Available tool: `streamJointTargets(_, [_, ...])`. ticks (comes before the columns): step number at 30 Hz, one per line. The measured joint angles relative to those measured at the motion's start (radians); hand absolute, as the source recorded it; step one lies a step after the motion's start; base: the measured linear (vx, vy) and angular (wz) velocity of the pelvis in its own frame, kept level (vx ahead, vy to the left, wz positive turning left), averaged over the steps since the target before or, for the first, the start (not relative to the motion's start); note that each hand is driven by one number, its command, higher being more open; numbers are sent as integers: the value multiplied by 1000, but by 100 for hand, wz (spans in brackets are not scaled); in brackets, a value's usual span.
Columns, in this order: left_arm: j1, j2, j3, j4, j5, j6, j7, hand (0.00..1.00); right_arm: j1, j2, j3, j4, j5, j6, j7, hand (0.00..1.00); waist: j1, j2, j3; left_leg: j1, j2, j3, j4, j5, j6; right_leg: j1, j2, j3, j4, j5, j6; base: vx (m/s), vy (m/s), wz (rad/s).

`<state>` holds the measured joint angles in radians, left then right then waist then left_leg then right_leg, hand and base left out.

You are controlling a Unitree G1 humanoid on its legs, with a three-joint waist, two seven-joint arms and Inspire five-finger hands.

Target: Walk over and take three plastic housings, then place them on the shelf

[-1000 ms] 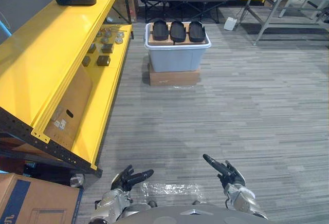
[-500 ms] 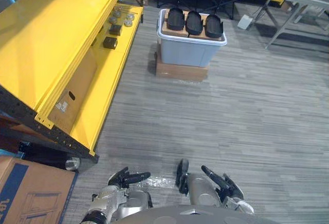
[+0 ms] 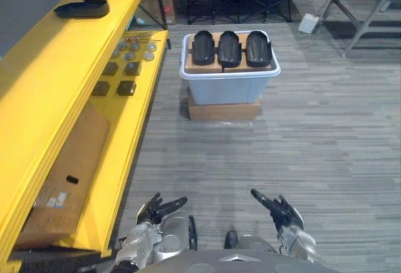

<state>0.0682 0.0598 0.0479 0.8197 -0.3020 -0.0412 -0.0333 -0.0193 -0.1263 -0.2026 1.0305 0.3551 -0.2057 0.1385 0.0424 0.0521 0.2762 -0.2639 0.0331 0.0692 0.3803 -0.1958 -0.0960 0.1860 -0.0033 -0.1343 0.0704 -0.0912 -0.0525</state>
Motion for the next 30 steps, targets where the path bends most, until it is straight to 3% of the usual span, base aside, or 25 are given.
streamJointTargets(1, [1,-12,-3,-8,-2,-2,-2,100,-3,-13,26,-9,-10,0,-6,100,8,25,2,-1,21,-26,-87,44,-11,22,24,30,24,-54,-2,330,165,-76])
streamJointTargets(2, [1,-12,-3,-8,-2,-1,-3,100,-1,-16,42,-9,-26,1,-13,100,11,27,2,5,33,-27,-78,87,-2,34,27,46,53,-88,1,386,215,-70])
streamJointTargets(3, [2,-4,-13,-12,-3,1,-3,100,6,-12,77,-8,-35,3,-20,100,13,8,-5,38,24,-18,-59,143,13,49,11,84,108,-152,4,464,221,-57])
streamJointTargets(4, [1,17,-37,-43,-3,2,-3,100,2,-10,101,-10,-34,3,-19,100,12,-36,-15,36,-7,-13,-26,143,25,41,-21,101,152,-204,3,490,214,-51])
streamJointTargets(5, [-3,26,-48,-60,-4,2,-3,100,0,-10,107,-13,-34,3,-18,100,12,-58,-15,39,-24,-8,-18,135,38,33,-35,112,185,-223,11,508,165,-52])
streamJointTargets(6, [-13,29,-64,-86,-6,3,-2,100,-16,-11,117,-14,-34,3,-17,100,14,-84,-9,61,-40,11,-19,130,74,-24,-56,124,348,-241,49,395,109,-48])
streamJointTargets(7, [-23,36,-71,-85,-6,8,1,100,-23,-9,117,-13,-33,3,-17,100,15,-89,-6,81,-41,25,-22,120,94,-71,-68,118,461,-228,102,455,122,-56])
streamJointTargets(8, [-32,41,-86,-85,-7,21,4,100,-28,-3,119,-11,-32,2,-11,100,10,-96,-1,142,-47,37,-43,102,131,-162,-103,88,679,-158,206,495,134,-34])
streamJointTargets(9, [-31,45,-112,-85,-8,24,11,100,-24,-1,126,-4,-33,1,5,100,2,-98,2,209,-52,41,-60,86,168,-205,-145,48,817,-152,181,494,109,-19])
streamJointTargets(10, [-31,46,-134,-86,-9,25,14,100,-13,0,140,-3,-33,0,12,100,1,-96,2,268,-50,43,-72,74,169,-220,-173,-9,825,-185,129,504,54,-1])
streamJointTargets(12, [-42,46,-155,-87,-9,25,14,100,-13,2,162,-4,-34,-2,17,100,-2,-79,10,319,-31,40,-90,61,163,-235,-168,-48,701,-217,114,365,-37,10])
streamJointTargets(13, [-58,43,-160,-89,-10,27,15,100,-19,2,170,-11,-34,-6,23,100,-2,-72,7,333,-12,23,-107,56,154,-263,-159,-70,557,-217,112,349,-102,24])
streamJointTargets(14, [-76,43,-166,-89,-11,31,18,100,-25,2,170,-17,-34,-8,25,100,-3,-56,14,334,7,5,-112,47,141,-289,-153,-65,461,-204,127,381,-153,37])
streamJointTargets(15, [-93,43,-171,-87,-21,39,22,100,-31,1,168,-17,-35,-7,29,100,-5,-41,22,338,30,-19,-106,27,123,-321,-152,-27,342,-168,167,290,-161,39])
streamJointTargets(16, [-97,43,-171,-81,-28,43,24,100,-31,2,168,-17,-36,-7,32,100,-6,-37,25,342,38,-32,-98,13,112,-329,-154,1,286,-134,169,290,-231,43])
streamJointTargets(17, [-96,48,-170,-71,-53,46,31,100,-23,3,168,-15,-38,-7,42,100,-10,-39,24,343,44,-49,-77,-16,92,-326,-158,35,202,-75,175,297,-315,52])
streamJointTargets(18, [-85,64,-169,-63,-72,46,44,100,-5,8,168,-15,-73,-8,52,100,-11,-61,16,341,42,-80,-24,-71,63,-321,-182,66,140,-11,196,380,-459,71])
streamJointTargets(19, [-67,80,-163,-55,-93,46,53,100,9,12,164,-9,-86,-7,56,100,-13,-78,7,341,41,-119,40,-135,36,-320,-187,73,179,77,203,330,-439,73])
streamJointTargets(20, [-63,75,-155,-42,-96,46,56,100,14,12,154,-8,-84,-8,55,100,-20,-67,2,341,57,-141,59,-156,26,-322,-173,68,220,94,192,358,-473,84])
streamJointTargets(21, [-43,47,-149,-22,-97,46,57,100,28,-6,132,-6,-72,-7,40,100,-19,-18,-27,340,113,-181,59,-181,20,-334,-131,20,287,32,149,380,-399,67])
streamJointTargets(23, [-24,15,-143,-13,-99,43,49,100,24,-27,120,-5,-72,-7,25,100,-19,9,-36,289,136,-208,155,-143,5,-320,-119,-28,299,-7,128,358,-335,68])
streamJointTargets(25, [-20,-1,-125,-3,-122,43,28,100,39,-41,92,-5,-59,-5,3,100,-17,12,-27,196,161,-195,349,-36,-23,-225,-113,-102,265,-23,97,294,-282,85])
streamJointTargets(26, [-20,-1,-123,-2,-122,39,26,100,44,-42,89,-5,-53,-5,0,100,-15,12,-27,200,174,-176,358,-41,-28,-193,-115,-119,250,-25,92,282,-183,61])
streamJointTargets(29, [-35,-10,-133,7,-120,36,-3,100,51,-33,41,-46,-31,-23,-26,100,-28,5,-26,217,180,12,118,-66,-13,-91,-141,-179,145,-8,102,238,-53,49])
streamJointTargets(30, [-42,-20,-134,7,-119,36,-16,100,60,-32,29,-85,-31,-31,-47,100,-38,7,-27,214,163,52,-21,-26,4,-75,-154,-202,114,2,117,185,42,55])
